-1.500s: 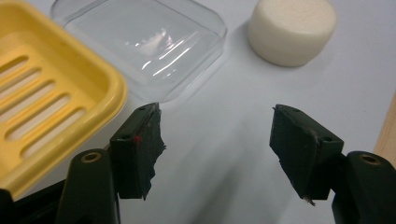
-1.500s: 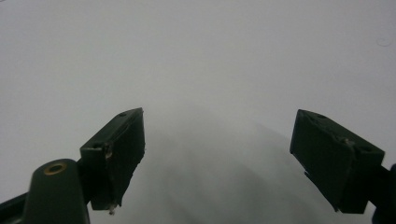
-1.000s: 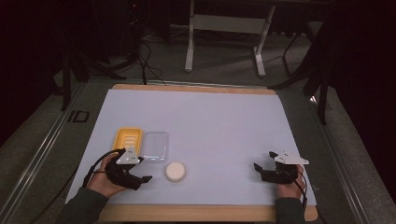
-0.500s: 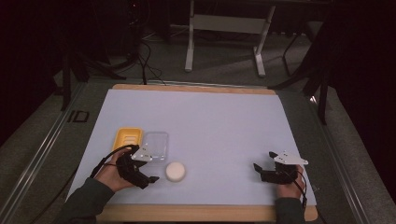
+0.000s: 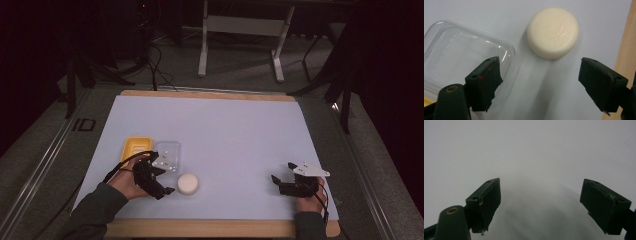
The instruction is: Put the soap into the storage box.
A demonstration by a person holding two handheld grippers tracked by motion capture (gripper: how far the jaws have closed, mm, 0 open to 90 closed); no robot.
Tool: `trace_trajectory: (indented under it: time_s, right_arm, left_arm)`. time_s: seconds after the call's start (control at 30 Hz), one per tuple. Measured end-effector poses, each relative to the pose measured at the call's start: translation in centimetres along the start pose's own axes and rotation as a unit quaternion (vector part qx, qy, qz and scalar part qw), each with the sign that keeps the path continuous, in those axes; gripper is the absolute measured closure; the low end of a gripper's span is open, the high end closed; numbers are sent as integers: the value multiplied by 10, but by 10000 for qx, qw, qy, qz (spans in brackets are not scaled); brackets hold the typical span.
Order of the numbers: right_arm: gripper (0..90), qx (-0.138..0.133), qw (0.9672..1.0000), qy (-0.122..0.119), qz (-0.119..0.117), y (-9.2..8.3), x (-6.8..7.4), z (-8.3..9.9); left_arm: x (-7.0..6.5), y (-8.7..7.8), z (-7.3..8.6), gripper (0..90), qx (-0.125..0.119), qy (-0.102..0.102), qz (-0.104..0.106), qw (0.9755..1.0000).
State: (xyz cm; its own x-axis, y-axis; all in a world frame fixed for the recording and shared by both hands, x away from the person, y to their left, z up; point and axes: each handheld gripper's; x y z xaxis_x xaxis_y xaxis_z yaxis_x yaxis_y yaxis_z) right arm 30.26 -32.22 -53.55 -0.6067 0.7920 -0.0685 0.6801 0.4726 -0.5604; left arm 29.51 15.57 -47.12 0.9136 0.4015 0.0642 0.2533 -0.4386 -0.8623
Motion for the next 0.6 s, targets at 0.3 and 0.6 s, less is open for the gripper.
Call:
trace_trajectory:
  time_s: [0.3,0.6]
  right_arm:
    - [167,-27,10000,12,-8,-1,0,0]
    - [167,-44,10000,16,-21,-1,-1,0]
  left_arm:
    - [-1,12,-21,182,303,262,90,9992]
    - [-3,21,-37,152,595,500,219,9967]
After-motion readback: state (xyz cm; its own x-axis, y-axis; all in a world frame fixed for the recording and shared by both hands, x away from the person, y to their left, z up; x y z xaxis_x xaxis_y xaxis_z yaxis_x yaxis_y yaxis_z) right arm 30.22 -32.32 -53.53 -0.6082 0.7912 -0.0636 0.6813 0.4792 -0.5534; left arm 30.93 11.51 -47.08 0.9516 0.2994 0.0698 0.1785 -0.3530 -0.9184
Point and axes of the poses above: each handheld gripper's, and its own axes: y roughly forward along the jaws, z roughly out of its underside, x roughly to its left, and after that the axes turned 1 degree about -z, right-handed
